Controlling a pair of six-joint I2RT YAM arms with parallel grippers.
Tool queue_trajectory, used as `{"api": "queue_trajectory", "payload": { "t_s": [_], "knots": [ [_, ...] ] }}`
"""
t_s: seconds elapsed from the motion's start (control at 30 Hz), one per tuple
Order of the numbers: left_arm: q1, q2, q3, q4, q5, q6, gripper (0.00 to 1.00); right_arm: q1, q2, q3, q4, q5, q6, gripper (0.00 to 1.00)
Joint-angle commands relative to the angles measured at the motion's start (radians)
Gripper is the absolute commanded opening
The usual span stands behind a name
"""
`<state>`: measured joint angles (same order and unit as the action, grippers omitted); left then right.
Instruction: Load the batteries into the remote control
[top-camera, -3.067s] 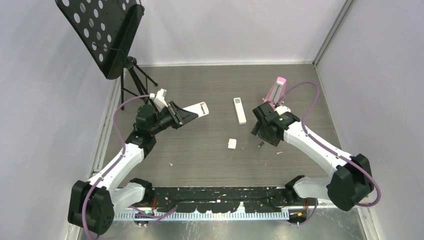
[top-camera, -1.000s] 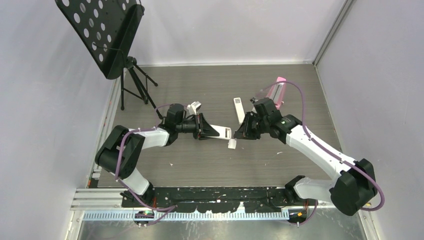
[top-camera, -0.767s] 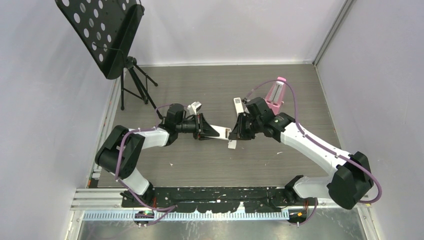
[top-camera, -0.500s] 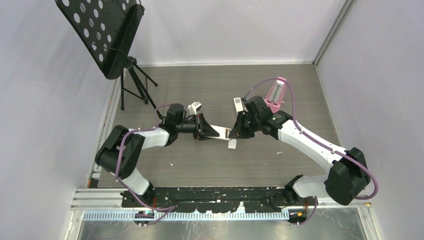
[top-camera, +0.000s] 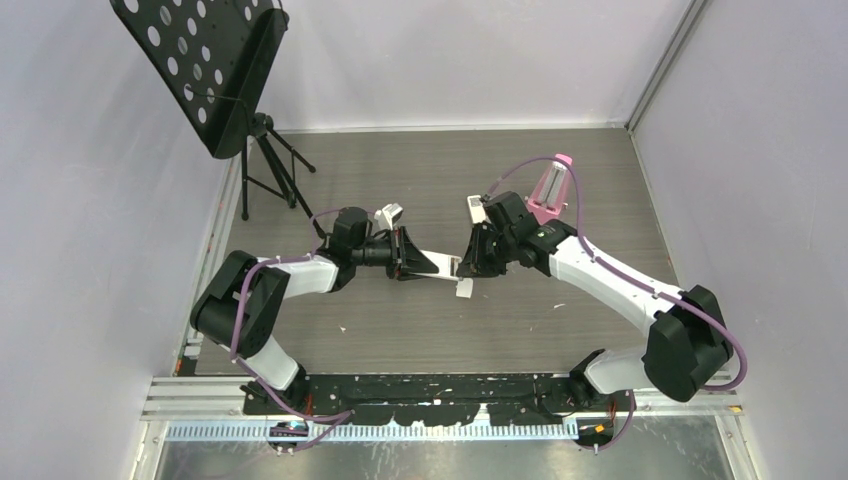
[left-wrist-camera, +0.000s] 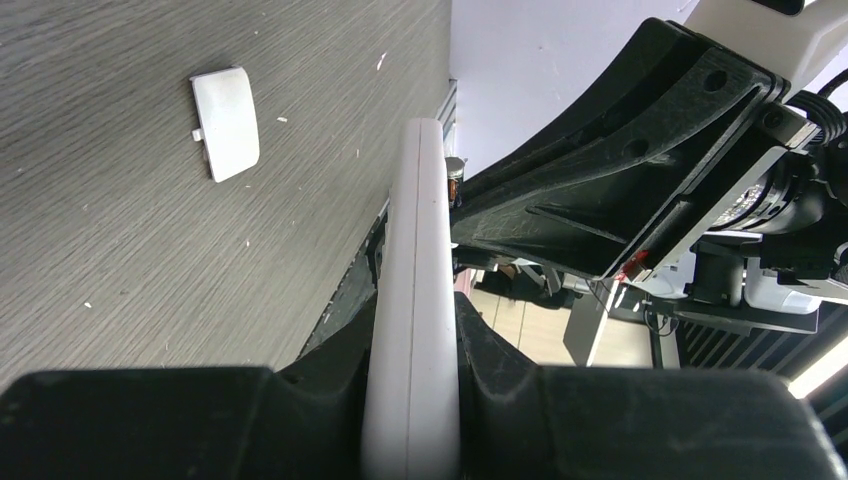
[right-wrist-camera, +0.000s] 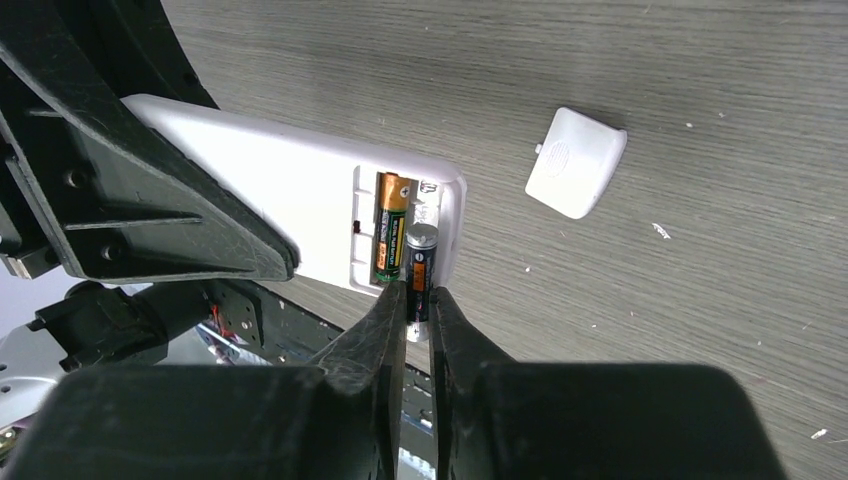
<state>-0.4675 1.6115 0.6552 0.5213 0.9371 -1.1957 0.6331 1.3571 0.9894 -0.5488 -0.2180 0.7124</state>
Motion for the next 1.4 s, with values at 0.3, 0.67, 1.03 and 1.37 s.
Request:
{"api": "queue_trajectory", "payload": {
  "t_s": [0.3,0.67,1.03,1.37],
  "knots": [
    [-0.007,-0.044,0.011,0.054,0.021,0.000,0.00,0.007,0.014,0.032,0.059,0.013,0.004,0.17],
    [-0.007,-0.044,0.007,0.072,0.019,-0.017,0.00,0.007,0.026,0.048,0.024,0.039,0.019,0.27],
    [-0.006,-0.057,0.004,0.086,0.019,-0.102,0.00,0.004,-0.080,0.021,0.086,0.075,0.065,0.69],
    [-0.005,-0.073,-0.064,0.422,-0.136,-0.497,0.00,0.001,-0.340,-0.165,0.384,0.241,0.315,0.90]
  ]
}}
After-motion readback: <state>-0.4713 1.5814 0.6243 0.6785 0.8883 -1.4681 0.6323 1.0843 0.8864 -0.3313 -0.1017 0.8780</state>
